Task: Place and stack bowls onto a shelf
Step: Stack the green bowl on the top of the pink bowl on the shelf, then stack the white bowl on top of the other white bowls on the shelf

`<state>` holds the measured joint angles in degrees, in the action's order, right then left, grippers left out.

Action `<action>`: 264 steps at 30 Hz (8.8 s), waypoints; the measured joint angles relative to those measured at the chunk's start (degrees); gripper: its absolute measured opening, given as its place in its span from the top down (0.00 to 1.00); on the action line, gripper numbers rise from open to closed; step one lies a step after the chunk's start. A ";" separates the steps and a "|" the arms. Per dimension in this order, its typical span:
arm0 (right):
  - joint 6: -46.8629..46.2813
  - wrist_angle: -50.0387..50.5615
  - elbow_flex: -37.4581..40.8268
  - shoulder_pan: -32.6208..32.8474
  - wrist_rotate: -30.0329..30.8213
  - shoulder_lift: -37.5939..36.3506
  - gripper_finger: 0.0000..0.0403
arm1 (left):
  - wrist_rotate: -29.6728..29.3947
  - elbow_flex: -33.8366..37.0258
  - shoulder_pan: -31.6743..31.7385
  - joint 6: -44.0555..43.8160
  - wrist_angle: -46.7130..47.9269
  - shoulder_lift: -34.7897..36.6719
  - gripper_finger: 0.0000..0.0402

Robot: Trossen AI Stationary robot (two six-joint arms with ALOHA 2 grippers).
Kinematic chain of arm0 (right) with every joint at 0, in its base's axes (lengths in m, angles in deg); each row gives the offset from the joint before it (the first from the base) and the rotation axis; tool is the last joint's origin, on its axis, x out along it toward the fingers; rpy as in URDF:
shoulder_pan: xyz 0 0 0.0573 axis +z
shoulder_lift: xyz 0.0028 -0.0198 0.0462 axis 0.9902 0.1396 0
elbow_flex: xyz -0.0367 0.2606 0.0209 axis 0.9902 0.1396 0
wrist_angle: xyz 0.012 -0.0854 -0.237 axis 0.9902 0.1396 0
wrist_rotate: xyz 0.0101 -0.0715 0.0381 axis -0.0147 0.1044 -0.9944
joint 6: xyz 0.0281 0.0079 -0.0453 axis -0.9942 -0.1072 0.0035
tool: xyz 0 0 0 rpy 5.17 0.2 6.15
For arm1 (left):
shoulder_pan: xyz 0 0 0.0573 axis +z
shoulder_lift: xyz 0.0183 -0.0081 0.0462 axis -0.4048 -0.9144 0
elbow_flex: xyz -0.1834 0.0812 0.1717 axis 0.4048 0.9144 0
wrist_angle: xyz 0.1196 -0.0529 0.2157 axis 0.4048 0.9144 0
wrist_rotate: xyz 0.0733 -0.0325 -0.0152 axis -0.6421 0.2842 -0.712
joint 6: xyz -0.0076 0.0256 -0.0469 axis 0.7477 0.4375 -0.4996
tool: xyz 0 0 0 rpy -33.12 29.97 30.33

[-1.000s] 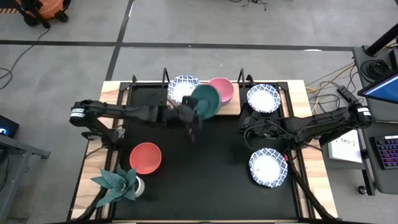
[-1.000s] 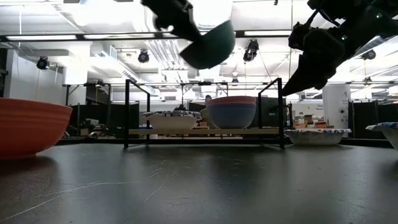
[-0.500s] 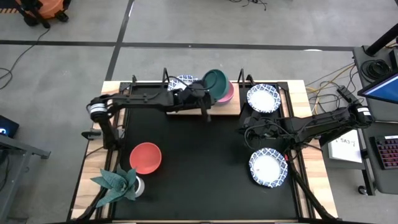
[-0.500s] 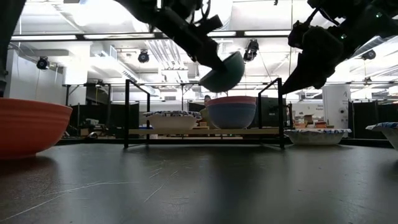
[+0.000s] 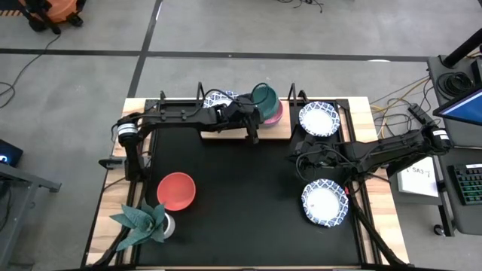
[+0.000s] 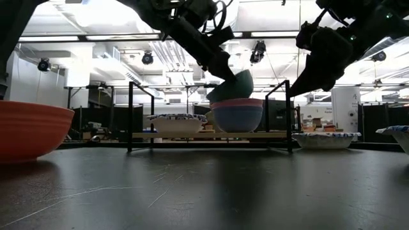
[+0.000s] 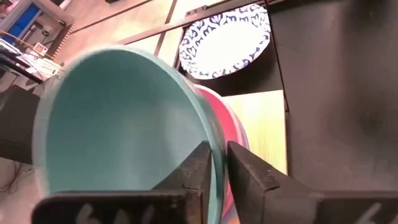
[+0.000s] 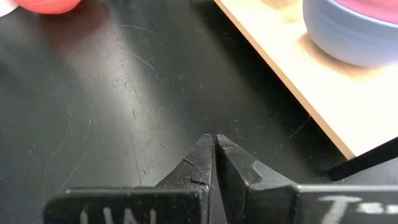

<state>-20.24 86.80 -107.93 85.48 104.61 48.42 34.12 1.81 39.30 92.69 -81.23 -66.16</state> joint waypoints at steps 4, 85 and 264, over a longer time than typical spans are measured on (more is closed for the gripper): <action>0.00 -0.01 0.00 0.00 0.00 0.00 0.98 | -0.20 0.00 0.06 -0.05 0.09 0.00 0.84; 9.72 -20.03 -16.56 -24.90 -0.20 19.00 0.98 | -1.11 26.71 -14.49 -20.87 0.13 33.03 0.76; -2.56 22.30 -19.12 9.09 15.19 20.31 0.97 | 6.50 21.51 -17.25 -45.07 -24.20 1.79 0.55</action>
<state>-22.79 109.10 -127.05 94.57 119.80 68.73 40.62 23.31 22.05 47.61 -105.43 -64.37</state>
